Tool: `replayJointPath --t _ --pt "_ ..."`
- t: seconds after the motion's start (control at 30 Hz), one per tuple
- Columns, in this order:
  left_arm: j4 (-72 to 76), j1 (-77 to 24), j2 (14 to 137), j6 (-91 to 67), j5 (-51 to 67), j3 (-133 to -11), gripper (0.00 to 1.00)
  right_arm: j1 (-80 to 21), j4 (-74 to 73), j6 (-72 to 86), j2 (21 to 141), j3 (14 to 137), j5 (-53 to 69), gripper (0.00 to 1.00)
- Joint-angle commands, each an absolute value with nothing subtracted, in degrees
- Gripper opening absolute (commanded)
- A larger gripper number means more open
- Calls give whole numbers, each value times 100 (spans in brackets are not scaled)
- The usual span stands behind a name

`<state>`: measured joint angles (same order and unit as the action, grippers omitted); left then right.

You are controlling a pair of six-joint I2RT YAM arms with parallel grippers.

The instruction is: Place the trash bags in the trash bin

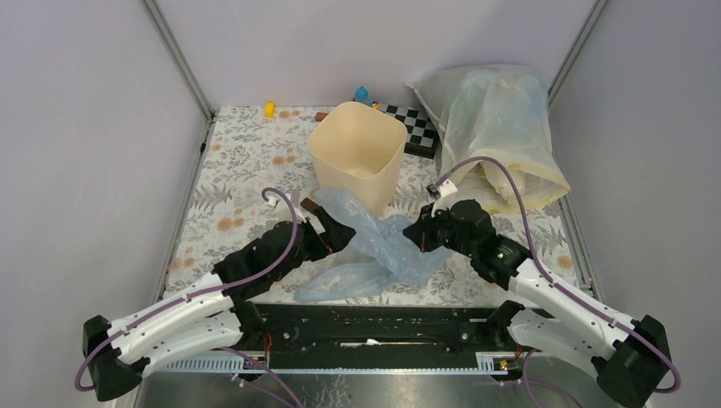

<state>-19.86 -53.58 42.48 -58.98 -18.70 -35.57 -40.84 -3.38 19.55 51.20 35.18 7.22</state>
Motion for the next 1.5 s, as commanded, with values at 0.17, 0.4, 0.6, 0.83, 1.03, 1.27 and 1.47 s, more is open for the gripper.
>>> replayJointPath --t 0.17,0.4,0.6,0.83,1.03,1.27,1.47 --pt "-833 -5353 4469 -7525 -1964 -3637 86 -4106 -57 1832 5093 3365 863 0" --pt "-1024 -5350 4849 -7960 -2462 -3838 74 -4115 -58 1784 5048 3319 897 0" --pt "-1048 -5352 5194 -7949 -3098 -3928 62 -4122 211 1822 4961 3218 1050 0" --pt "-535 -5347 5483 -7664 -3333 -3910 55 -4131 251 1822 4902 3130 1133 0" --pt "-20 -5339 5643 -7471 -3253 -3797 50 -4138 255 1819 4911 3086 1281 0" --pt "-26 -5339 5911 -7739 -3197 -3771 58 -4140 299 1838 4890 3058 1275 0" --pt "-22 -5308 6097 -7885 -3196 -3775 60 -4143 346 1853 4920 3057 1320 0"
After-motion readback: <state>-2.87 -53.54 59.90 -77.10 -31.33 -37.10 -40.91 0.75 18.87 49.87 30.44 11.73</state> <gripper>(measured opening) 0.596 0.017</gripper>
